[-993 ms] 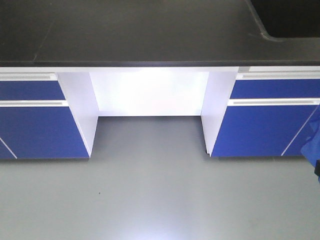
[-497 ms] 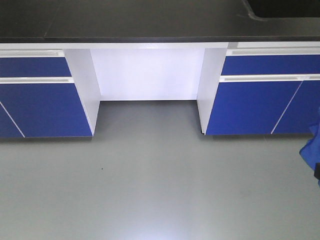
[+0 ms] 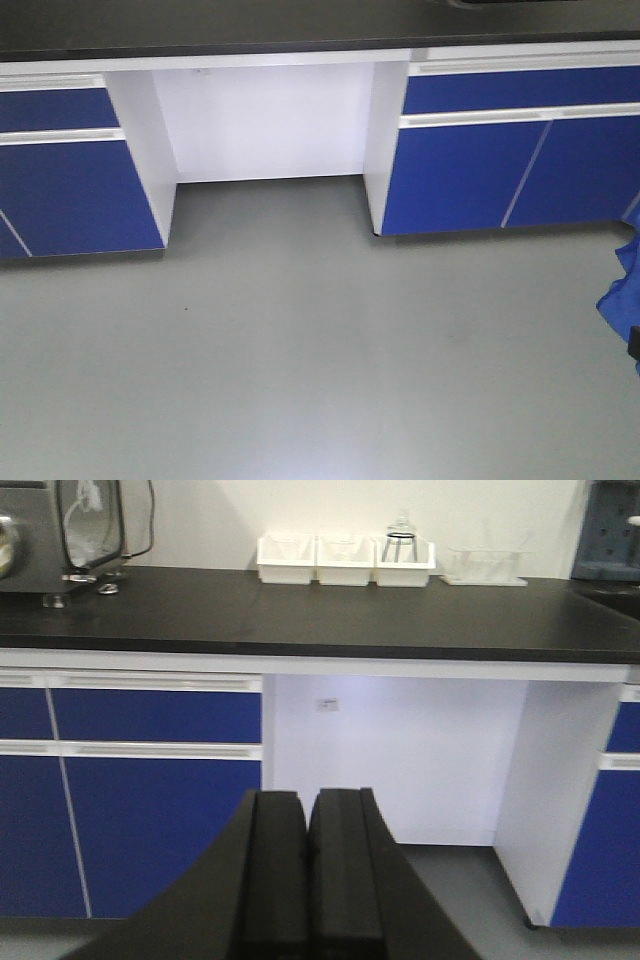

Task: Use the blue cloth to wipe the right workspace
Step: 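Hold the blue cloth in the right gripper while the base backs away, then carry the cloth in the right gripper while the base turns to another counter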

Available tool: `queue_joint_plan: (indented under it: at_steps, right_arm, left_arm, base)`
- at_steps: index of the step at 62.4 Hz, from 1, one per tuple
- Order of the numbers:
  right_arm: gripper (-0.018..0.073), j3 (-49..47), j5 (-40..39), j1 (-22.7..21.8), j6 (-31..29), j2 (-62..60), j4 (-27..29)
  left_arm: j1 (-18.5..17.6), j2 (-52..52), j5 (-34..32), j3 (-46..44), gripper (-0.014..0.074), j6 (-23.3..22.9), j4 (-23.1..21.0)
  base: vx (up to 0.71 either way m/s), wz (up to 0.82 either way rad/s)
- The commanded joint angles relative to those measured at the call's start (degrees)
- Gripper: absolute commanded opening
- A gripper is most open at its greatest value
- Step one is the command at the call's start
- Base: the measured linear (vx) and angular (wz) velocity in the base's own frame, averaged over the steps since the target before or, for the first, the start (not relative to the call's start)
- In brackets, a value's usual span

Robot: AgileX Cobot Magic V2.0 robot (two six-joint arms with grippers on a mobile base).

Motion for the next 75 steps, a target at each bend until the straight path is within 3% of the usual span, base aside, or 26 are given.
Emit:
queue_joint_plan:
  at_steps: [1, 75]
  right_arm:
    - [-0.0002, -1.6, -4.0, -0.2, -0.7, 0.2, -0.3]
    - [-0.0001, -1.6, -4.0, -0.2, -0.7, 0.2, -0.3]
  left_arm:
    - [-0.2, -0.8, -4.6, 1.7, -0.0006, -0.5, 0.1]
    - [-0.2, -0.8, -4.6, 1.7, -0.0006, -0.5, 0.1]
  base:
    - [-0.17, -0.31]
    - [-0.14, -0.66]
